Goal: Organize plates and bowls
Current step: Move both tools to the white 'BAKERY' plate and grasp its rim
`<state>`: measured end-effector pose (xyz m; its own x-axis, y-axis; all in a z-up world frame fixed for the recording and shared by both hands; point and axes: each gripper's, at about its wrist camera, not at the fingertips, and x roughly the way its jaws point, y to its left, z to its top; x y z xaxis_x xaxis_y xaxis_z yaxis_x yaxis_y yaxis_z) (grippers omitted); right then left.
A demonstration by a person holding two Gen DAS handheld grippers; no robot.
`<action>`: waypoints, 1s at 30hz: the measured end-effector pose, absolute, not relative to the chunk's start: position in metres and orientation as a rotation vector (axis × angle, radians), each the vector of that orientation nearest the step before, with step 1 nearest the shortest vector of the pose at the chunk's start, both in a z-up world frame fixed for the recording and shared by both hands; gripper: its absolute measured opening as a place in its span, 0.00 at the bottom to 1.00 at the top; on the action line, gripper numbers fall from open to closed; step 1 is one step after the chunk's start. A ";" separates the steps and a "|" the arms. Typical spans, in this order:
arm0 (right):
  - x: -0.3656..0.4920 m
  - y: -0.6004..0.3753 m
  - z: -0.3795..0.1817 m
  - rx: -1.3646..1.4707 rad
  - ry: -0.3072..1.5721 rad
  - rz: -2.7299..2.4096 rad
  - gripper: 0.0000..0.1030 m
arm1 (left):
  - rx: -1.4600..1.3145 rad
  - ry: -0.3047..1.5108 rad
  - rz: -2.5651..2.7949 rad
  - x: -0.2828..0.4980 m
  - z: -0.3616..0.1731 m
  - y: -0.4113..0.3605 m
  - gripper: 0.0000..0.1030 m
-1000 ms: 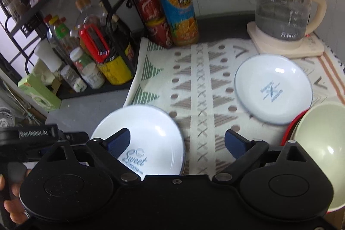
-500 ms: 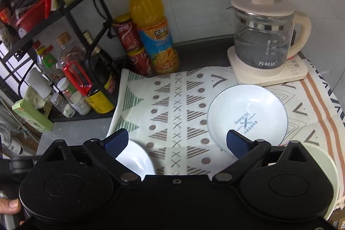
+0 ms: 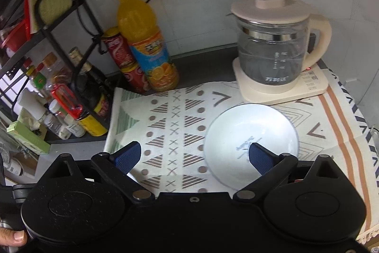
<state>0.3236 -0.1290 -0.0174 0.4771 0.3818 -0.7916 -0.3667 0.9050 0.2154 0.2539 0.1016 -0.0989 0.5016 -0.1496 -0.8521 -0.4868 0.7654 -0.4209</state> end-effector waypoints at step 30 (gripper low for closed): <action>0.458 -0.232 -0.116 0.168 1.316 0.299 0.44 | -0.930 1.106 0.276 0.356 -0.179 0.026 0.44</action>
<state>0.4584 -0.2324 -0.1163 0.2212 0.3097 -0.9248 -0.1208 0.9496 0.2891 0.3564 0.0259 -0.1794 0.4597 -0.2417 -0.8545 -0.6144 0.6083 -0.5025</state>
